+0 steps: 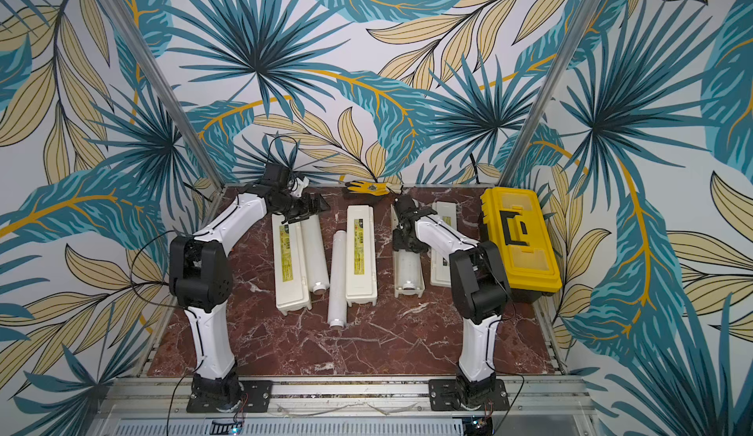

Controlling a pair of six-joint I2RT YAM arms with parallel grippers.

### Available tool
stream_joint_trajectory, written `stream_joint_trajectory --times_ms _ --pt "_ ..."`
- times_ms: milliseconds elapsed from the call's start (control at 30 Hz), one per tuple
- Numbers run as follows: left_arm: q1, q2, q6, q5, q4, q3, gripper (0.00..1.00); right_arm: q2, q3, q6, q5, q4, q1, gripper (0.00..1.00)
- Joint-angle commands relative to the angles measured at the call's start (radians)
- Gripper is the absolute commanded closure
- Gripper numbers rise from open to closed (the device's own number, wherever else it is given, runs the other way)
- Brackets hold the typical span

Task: Put plastic wrap rolls into dispensers
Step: Place the plastic wrap into the plastic wrap cutting box.

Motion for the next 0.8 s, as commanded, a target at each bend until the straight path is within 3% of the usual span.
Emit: stream_joint_trajectory --times_ms 0,300,567,767 --pt "0.007 0.004 -0.003 -0.011 0.001 -0.017 0.00 -0.024 -0.016 0.004 -0.082 -0.028 0.014 0.61" --pt "0.007 -0.007 -0.011 -0.020 0.000 -0.035 0.00 -0.042 -0.055 -0.057 -0.176 -0.018 0.021 0.58" --pt "0.001 -0.001 -0.018 -0.020 0.000 -0.029 0.01 0.046 0.009 -0.034 -0.234 -0.078 0.021 0.51" --pt "-0.002 -0.001 -0.018 -0.023 0.000 -0.036 0.00 0.053 0.028 -0.033 -0.218 -0.093 0.021 0.39"
